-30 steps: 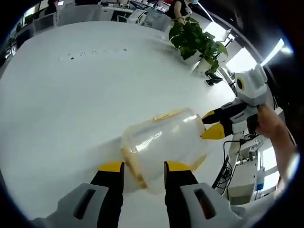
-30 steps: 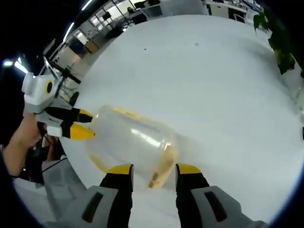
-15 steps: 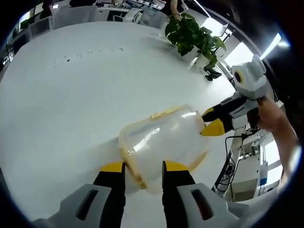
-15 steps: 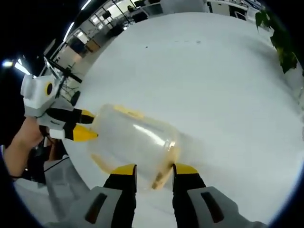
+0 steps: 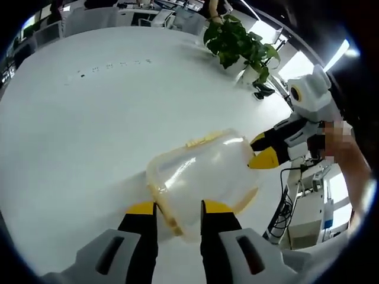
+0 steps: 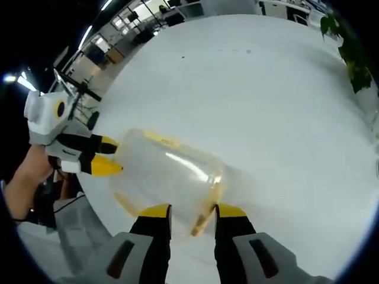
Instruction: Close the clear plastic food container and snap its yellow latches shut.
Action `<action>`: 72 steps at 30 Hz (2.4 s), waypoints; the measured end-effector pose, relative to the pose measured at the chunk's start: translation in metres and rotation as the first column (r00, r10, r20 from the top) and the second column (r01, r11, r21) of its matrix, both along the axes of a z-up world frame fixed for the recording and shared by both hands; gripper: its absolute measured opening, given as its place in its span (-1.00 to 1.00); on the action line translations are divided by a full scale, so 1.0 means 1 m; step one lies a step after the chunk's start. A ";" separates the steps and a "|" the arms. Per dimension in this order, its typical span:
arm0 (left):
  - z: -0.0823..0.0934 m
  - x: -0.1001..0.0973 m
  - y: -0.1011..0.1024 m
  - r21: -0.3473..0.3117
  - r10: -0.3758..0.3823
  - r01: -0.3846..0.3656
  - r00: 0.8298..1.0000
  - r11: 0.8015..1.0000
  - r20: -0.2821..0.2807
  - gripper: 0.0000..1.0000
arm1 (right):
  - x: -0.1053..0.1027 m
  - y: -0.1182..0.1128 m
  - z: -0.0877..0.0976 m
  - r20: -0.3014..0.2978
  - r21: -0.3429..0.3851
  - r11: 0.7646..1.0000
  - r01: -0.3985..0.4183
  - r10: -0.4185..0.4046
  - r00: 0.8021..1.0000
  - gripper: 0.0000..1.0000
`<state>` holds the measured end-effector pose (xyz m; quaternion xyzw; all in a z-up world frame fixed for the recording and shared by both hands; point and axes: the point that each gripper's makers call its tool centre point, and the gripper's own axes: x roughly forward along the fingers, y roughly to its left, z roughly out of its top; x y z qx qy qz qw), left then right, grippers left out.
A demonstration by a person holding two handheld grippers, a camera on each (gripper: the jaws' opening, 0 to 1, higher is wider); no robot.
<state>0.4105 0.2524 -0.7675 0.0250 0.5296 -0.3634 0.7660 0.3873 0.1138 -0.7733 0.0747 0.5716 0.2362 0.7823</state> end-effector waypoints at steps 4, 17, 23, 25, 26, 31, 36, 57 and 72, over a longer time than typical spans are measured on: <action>-0.001 0.001 0.000 -0.009 -0.005 0.005 1.000 1.000 -0.002 -0.48 | -0.001 -0.003 0.000 0.009 0.011 1.000 0.007 -0.007 1.000 -0.46; -0.002 0.001 -0.001 -0.027 0.006 -0.006 1.000 1.000 -0.011 -0.41 | -0.003 0.000 0.001 0.026 0.005 1.000 -0.022 0.021 0.999 -0.38; -0.001 0.001 0.003 -0.017 -0.021 0.021 1.000 1.000 -0.002 -0.39 | 0.000 -0.001 0.006 0.050 -0.022 0.998 -0.064 0.065 0.997 -0.37; 0.003 0.001 0.004 -0.021 -0.025 0.025 1.000 0.999 0.007 -0.36 | -0.001 -0.004 0.007 0.063 -0.074 0.990 -0.119 0.124 0.990 -0.37; 0.004 0.001 0.004 -0.022 -0.026 0.026 1.000 0.999 0.010 -0.34 | -0.001 -0.002 0.008 0.067 -0.075 0.989 -0.126 0.131 0.989 -0.36; 0.007 0.005 0.006 0.006 -0.072 0.072 0.996 0.997 0.048 -0.27 | -0.001 0.002 0.009 0.067 -0.098 0.979 -0.178 0.185 0.981 -0.33; 0.012 0.004 0.004 0.033 -0.146 0.144 0.985 0.989 0.089 -0.26 | -0.001 0.003 0.010 0.075 -0.120 0.968 -0.219 0.229 0.970 -0.30; 0.024 0.002 0.010 0.109 -0.398 0.385 0.905 0.916 0.149 -0.26 | -0.005 0.007 0.016 0.075 -0.224 0.883 -0.412 0.437 0.896 -0.34; 0.032 -0.001 0.000 0.163 -0.568 0.544 0.791 0.823 0.228 -0.26 | -0.005 0.018 0.019 0.096 -0.277 0.787 -0.552 0.594 0.799 -0.35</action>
